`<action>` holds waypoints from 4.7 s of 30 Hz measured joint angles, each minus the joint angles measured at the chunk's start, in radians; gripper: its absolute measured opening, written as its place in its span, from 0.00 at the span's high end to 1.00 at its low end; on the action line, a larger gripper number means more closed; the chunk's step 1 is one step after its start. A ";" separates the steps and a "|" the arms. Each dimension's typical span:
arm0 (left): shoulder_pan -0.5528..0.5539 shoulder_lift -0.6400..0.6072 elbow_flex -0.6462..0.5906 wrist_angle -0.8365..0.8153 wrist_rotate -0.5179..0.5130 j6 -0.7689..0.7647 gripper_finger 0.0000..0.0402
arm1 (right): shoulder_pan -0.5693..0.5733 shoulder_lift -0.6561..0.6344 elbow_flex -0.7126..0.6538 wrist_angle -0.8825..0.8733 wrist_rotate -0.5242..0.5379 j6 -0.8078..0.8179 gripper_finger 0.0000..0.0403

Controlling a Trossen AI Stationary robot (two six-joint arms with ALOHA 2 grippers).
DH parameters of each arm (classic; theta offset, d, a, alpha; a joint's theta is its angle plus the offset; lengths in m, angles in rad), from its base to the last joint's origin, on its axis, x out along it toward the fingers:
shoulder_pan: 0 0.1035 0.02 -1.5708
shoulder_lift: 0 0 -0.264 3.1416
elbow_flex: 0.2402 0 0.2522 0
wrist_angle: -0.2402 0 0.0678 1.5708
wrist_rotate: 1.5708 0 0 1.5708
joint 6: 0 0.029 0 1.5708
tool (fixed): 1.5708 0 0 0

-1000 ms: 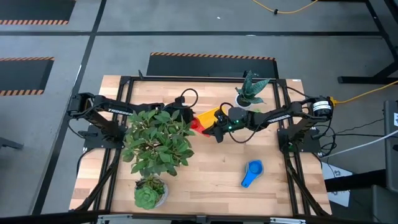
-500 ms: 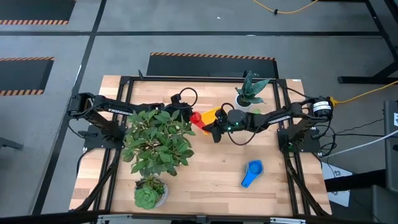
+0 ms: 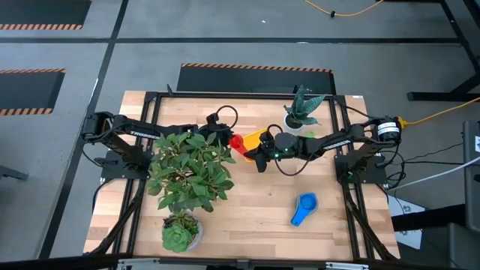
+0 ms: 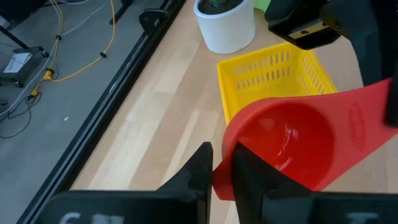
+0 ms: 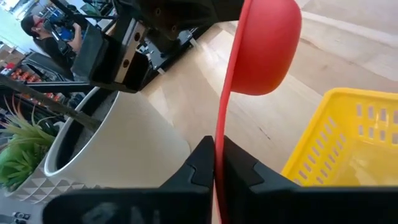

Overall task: Nest measuring cups in basket
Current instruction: Stack the red measuring cup on top of the blue measuring cup

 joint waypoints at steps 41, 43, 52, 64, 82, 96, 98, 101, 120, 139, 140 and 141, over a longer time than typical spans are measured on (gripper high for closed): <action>0.001 0.001 0.000 0.036 0.163 0.053 0.92 | -0.036 -0.045 0.000 -0.143 -0.324 -0.027 0.72; 0.001 0.001 0.000 0.049 0.218 0.059 0.91 | -0.036 -0.094 0.000 -0.196 -0.340 -0.029 0.72; 0.001 0.001 0.000 0.172 0.408 0.117 0.93 | -0.036 -0.412 0.001 -0.621 -0.333 -0.106 0.72; -0.003 0.055 0.005 0.560 0.735 0.139 0.93 | -0.036 -0.806 0.001 -0.938 -0.319 -0.106 0.72; -0.031 0.474 0.569 0.473 0.987 0.241 0.92 | -0.036 -1.015 0.001 -0.972 -0.317 -0.109 0.72; -0.033 0.685 0.705 0.343 0.995 0.237 0.92 | -0.036 -1.015 0.001 -1.159 -0.324 -0.102 0.72; -0.033 0.688 0.706 0.337 0.994 0.238 0.92 | -0.036 -1.014 0.001 -1.169 -0.324 -0.101 0.72; -0.033 0.689 0.706 0.333 0.982 0.241 0.91 | -0.036 -1.014 0.001 -1.170 -0.324 -0.101 0.72; -0.025 0.689 0.706 0.327 0.525 0.243 0.90 | -0.036 -1.014 0.001 -1.176 -0.266 -0.027 0.72; -0.027 0.689 0.706 0.300 0.524 0.241 0.91 | -0.036 -0.830 0.217 -1.295 -0.141 -0.266 0.72; -0.027 0.688 0.706 0.290 0.523 0.240 0.92 | -0.036 -0.806 0.253 -1.337 -0.129 -0.276 0.72; -0.027 0.688 0.706 0.281 0.522 0.239 0.92 | -0.036 -0.781 0.288 -1.378 -0.113 -0.286 0.72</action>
